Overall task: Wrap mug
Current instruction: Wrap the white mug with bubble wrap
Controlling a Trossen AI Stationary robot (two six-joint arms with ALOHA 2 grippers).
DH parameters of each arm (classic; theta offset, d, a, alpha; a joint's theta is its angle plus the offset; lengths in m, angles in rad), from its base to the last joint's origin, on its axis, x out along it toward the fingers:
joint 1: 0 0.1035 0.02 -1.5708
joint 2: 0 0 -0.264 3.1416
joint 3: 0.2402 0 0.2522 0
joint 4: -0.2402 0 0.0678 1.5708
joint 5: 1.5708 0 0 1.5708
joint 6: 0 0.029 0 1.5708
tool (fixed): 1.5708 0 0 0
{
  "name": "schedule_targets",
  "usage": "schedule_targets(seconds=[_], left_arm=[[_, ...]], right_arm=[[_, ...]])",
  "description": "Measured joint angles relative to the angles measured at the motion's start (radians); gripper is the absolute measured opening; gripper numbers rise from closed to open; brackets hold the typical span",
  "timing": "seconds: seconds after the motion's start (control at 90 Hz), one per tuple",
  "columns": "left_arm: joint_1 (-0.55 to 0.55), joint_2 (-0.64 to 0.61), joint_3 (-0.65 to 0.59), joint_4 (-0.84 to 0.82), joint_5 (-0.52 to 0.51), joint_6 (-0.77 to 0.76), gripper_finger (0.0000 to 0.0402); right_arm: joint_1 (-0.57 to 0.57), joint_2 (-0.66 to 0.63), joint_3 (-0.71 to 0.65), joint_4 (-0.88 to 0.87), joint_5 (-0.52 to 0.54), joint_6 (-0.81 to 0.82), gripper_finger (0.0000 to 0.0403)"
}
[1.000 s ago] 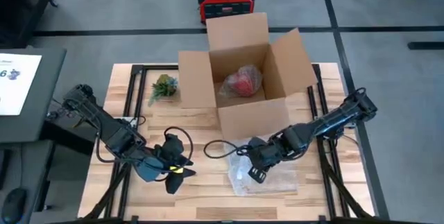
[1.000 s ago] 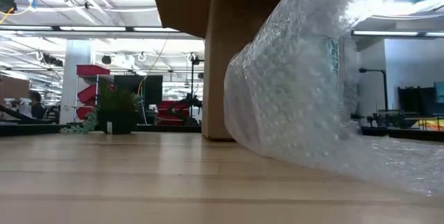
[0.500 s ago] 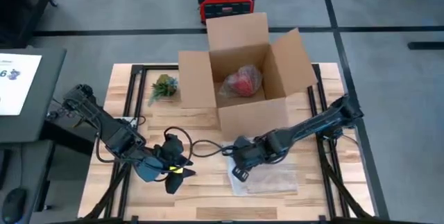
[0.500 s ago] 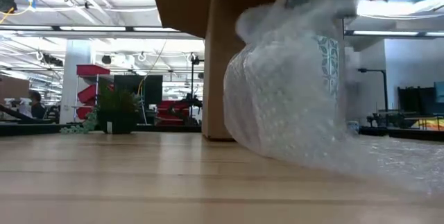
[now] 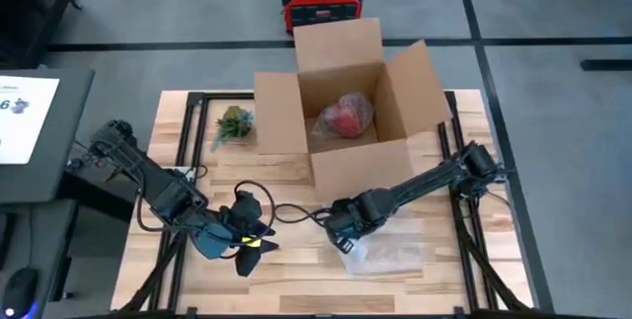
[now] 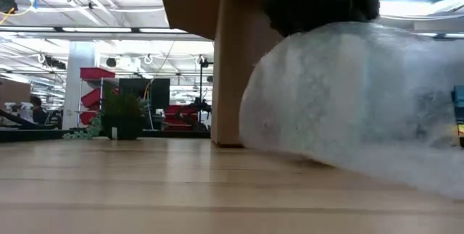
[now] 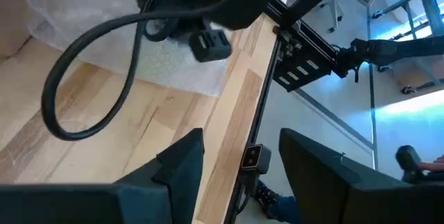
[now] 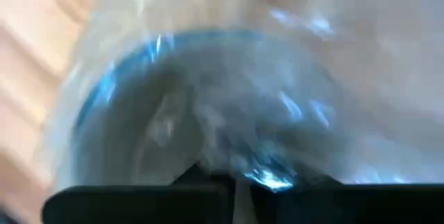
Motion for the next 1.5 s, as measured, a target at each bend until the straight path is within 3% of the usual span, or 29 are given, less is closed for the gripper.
schedule_targets(seconds=[0.2, 0.378, 0.544, 0.733, 0.833, 1.0, 1.178, 1.5], left_arm=[[0.000, 0.000, 0.000, -0.001, 0.000, -0.001, 0.0171], [0.000, 0.000, 0.000, -0.001, 0.000, -0.001, 0.0171], [0.000, 0.000, 0.000, -0.001, 0.002, 0.004, 0.0171], [-0.001, 0.000, 0.000, -0.003, 0.018, 0.013, 0.0171], [0.000, 0.000, 0.000, -0.003, 0.025, 0.013, 0.0171], [0.000, 0.000, 0.000, 0.003, 0.025, 0.014, 0.0171], [0.000, 0.000, 0.000, 0.020, 0.027, 0.014, 0.0171], [0.000, 0.000, 0.000, 0.100, 0.036, 0.055, 0.0171]], right_arm=[[0.008, -0.002, 0.152, -0.138, -0.048, -0.054, 0.0058], [0.007, -0.002, 0.267, -0.207, -0.121, -0.062, 0.0064], [0.014, 0.007, 0.287, -0.105, -0.048, -0.062, 0.0061], [0.005, 0.137, 0.286, -0.141, 0.086, -0.031, 0.0022], [-0.003, 0.207, 0.286, -0.138, 0.088, -0.029, 0.0004], [-0.004, 0.288, 0.289, -0.146, 0.029, -0.058, 0.0006], [0.005, 0.250, 0.283, -0.152, -0.002, -0.055, 0.0001], [0.057, 0.060, 0.286, -0.160, 0.019, -0.045, 0.0001]])
